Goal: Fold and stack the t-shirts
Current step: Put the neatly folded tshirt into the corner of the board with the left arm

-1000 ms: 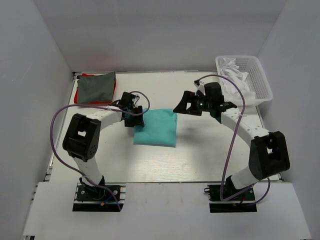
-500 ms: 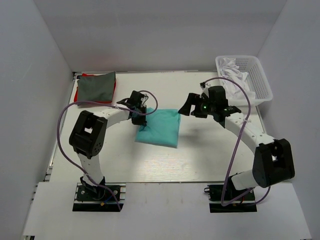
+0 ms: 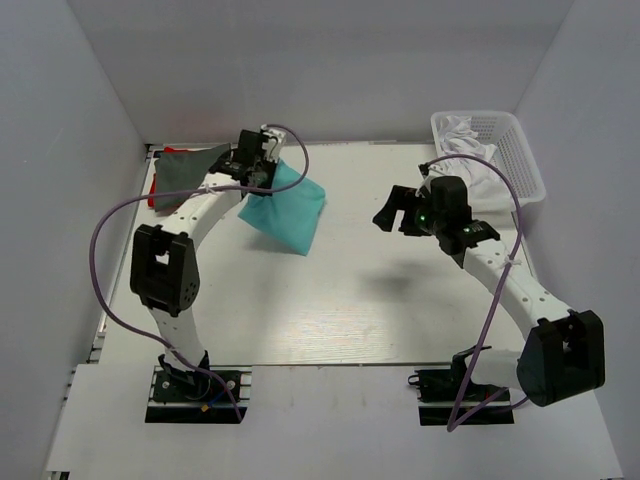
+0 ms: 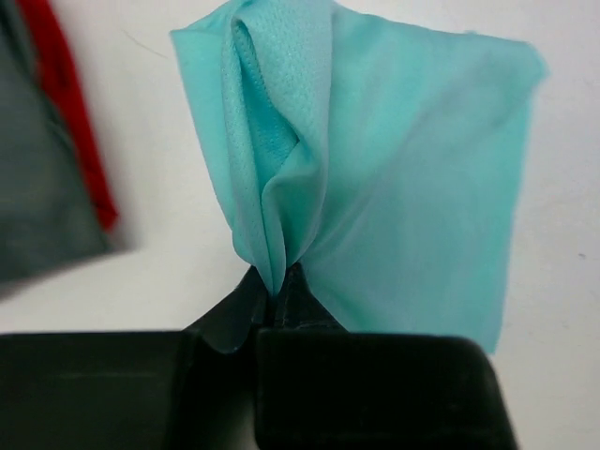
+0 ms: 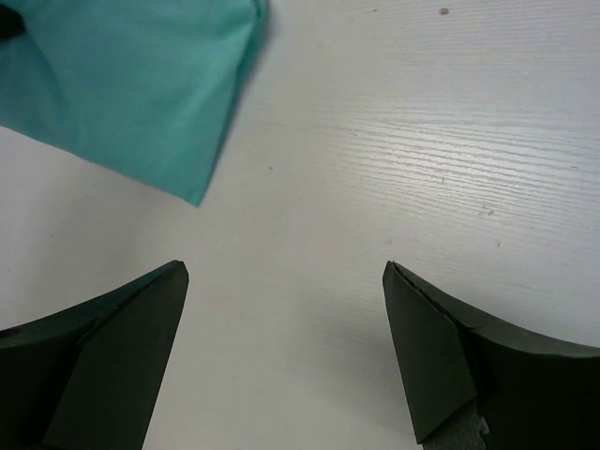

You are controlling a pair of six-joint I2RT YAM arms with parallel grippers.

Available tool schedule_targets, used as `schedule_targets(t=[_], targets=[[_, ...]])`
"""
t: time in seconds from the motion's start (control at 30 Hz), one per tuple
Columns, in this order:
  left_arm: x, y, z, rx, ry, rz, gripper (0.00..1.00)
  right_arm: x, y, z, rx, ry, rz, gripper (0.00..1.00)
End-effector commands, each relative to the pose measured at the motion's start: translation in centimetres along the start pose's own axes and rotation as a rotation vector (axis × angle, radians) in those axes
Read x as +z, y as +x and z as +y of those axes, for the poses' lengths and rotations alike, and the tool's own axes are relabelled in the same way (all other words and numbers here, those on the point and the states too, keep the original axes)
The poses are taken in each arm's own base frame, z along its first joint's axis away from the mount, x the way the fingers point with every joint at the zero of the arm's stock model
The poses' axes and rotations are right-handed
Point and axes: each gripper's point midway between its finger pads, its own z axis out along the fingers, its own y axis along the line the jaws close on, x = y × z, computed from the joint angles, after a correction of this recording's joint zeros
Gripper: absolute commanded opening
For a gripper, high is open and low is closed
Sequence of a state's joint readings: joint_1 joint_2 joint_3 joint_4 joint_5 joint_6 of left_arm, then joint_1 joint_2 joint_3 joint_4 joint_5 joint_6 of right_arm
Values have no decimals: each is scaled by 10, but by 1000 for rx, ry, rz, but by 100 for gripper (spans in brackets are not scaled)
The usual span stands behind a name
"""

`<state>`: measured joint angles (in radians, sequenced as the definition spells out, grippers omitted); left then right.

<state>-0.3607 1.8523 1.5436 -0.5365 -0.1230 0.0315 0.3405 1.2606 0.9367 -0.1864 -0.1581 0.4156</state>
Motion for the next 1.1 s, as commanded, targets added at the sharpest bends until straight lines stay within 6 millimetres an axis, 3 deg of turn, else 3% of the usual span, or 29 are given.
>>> schedule_targets(t=[0.0,0.03,0.13,0.37,0.4,0.47,0.5,0.6,0.8,1.07], targets=[[-40,-46,46,92,-63,-105,0,-7,0,-10,-11,50,-13,90],[-48,-60,51,91,-52,-136,0,-7,3,-11,-10,55,-2,90],[-57,-76,77,96,-74,-153,0,-10,-2,-11,-9,63,-18,90],[-65,-105,130,91,-116,-192,0,-11,2,-12,-16,73,14,90],[-75,-116,142,89,-127,-226,0,-12,-3,-12,-16,76,5,90],[-71,-117,148,80,-103,-224,0,-13,-5,-10,-16,77,7,90],[-80,-126,156,85,-110,-256,0,-12,-4,-11,-18,79,7,90],[-78,-126,160,89,-92,-261,0,-11,-5,-11,-14,84,12,90],[-67,-111,190,40,-96,-246,0,-7,-9,-10,-9,87,25,90],[-41,-88,255,-95,-175,-215,0,1,-7,-5,7,58,53,90]])
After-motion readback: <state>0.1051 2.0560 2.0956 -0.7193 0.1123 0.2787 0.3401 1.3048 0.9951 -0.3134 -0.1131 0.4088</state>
